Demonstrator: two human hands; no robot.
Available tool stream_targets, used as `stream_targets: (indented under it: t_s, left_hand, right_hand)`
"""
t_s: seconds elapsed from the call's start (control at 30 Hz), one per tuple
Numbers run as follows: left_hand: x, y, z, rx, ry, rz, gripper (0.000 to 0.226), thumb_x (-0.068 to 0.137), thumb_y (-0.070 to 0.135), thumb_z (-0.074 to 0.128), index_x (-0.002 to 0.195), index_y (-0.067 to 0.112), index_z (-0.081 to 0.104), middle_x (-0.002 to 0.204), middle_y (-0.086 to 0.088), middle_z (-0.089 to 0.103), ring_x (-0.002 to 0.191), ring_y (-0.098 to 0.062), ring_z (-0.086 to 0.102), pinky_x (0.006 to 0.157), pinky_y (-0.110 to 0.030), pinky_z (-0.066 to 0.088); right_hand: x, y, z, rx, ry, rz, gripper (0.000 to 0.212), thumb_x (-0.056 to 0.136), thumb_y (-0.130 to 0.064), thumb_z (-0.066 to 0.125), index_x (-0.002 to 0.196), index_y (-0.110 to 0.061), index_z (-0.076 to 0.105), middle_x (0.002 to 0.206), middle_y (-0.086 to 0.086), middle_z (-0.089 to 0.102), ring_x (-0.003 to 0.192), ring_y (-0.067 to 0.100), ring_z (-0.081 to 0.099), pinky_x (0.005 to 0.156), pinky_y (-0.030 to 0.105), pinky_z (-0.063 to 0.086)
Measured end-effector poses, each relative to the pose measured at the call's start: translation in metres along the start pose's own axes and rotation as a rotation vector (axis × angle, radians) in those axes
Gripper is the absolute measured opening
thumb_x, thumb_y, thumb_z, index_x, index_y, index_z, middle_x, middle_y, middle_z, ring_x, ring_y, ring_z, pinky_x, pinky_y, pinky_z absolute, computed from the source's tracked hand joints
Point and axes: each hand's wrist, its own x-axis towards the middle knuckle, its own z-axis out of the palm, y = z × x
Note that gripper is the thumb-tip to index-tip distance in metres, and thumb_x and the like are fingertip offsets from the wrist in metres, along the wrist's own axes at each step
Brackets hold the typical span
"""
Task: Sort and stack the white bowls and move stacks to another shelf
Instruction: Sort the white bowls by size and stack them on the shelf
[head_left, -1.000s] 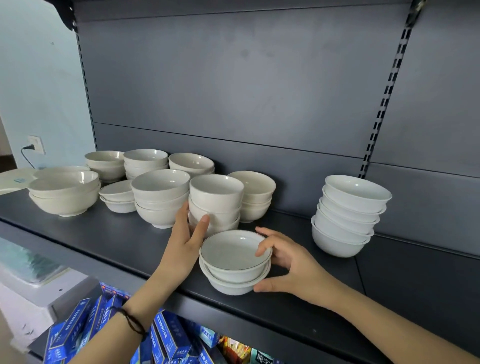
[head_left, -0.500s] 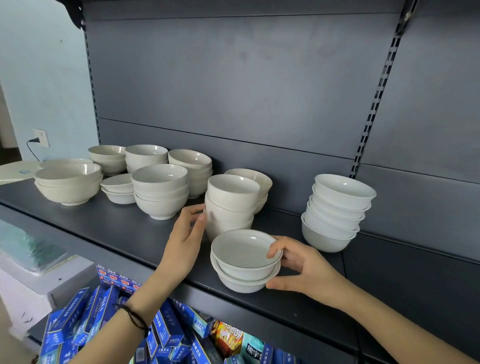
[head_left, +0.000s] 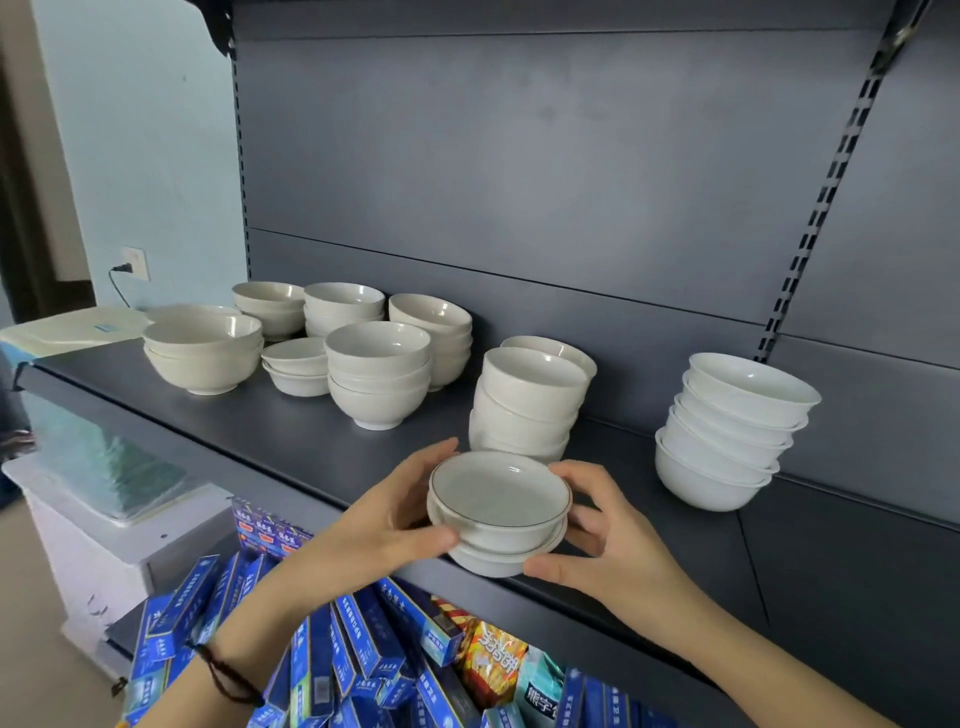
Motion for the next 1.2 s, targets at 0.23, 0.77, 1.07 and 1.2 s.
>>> stream_targets:
  t_s: [0.23, 0.77, 1.07, 1.2]
  left_hand:
    - [0.001, -0.006, -0.039, 0.123, 0.099, -0.025, 0.11, 0.054, 0.042, 0.089, 0.144, 0.042, 0.026, 0.129, 0.03, 0.057, 0.124, 0.001, 0.054, 0.107, -0.024, 0.04]
    - [0.022, -0.022, -0.099, 0.246, 0.234, -0.053, 0.121, 0.039, 0.065, 0.08, 0.146, 0.029, 0.036, 0.134, 0.007, 0.056, 0.122, -0.008, 0.055, 0.106, -0.03, 0.043]
    - [0.022, -0.024, -0.096, 0.276, 0.237, -0.042, 0.126, 0.037, 0.076, 0.078, 0.146, 0.032, 0.036, 0.135, 0.009, 0.057, 0.123, -0.011, 0.055, 0.107, -0.035, 0.044]
    - [0.022, -0.021, -0.095, 0.263, 0.226, -0.043, 0.126, 0.04, 0.073, 0.081, 0.148, 0.032, 0.031, 0.13, 0.015, 0.057, 0.121, -0.008, 0.055, 0.104, -0.026, 0.044]
  right_hand:
    - [0.029, -0.005, 0.052, -0.017, 0.112, -0.005, 0.083, 0.064, -0.026, 0.088, 0.13, -0.044, 0.04, 0.121, -0.031, 0.061, 0.117, -0.003, 0.06, 0.092, 0.015, 0.05]
    - [0.079, -0.001, 0.075, -0.267, 0.844, -0.01, 0.11, 0.057, -0.015, 0.094, 0.14, -0.032, 0.024, 0.134, -0.014, 0.019, 0.132, 0.012, 0.026, 0.107, 0.027, 0.03]
    - [0.099, -0.005, 0.079, -0.086, 0.815, -0.076, 0.143, 0.054, -0.009, 0.096, 0.149, -0.039, -0.006, 0.15, -0.007, 0.028, 0.134, 0.007, 0.036, 0.104, 0.017, 0.037]
    - [0.096, -0.006, 0.071, -0.111, 0.793, -0.024, 0.144, 0.056, -0.012, 0.095, 0.154, -0.034, -0.008, 0.15, -0.012, 0.027, 0.135, 0.005, 0.032, 0.107, 0.026, 0.031]
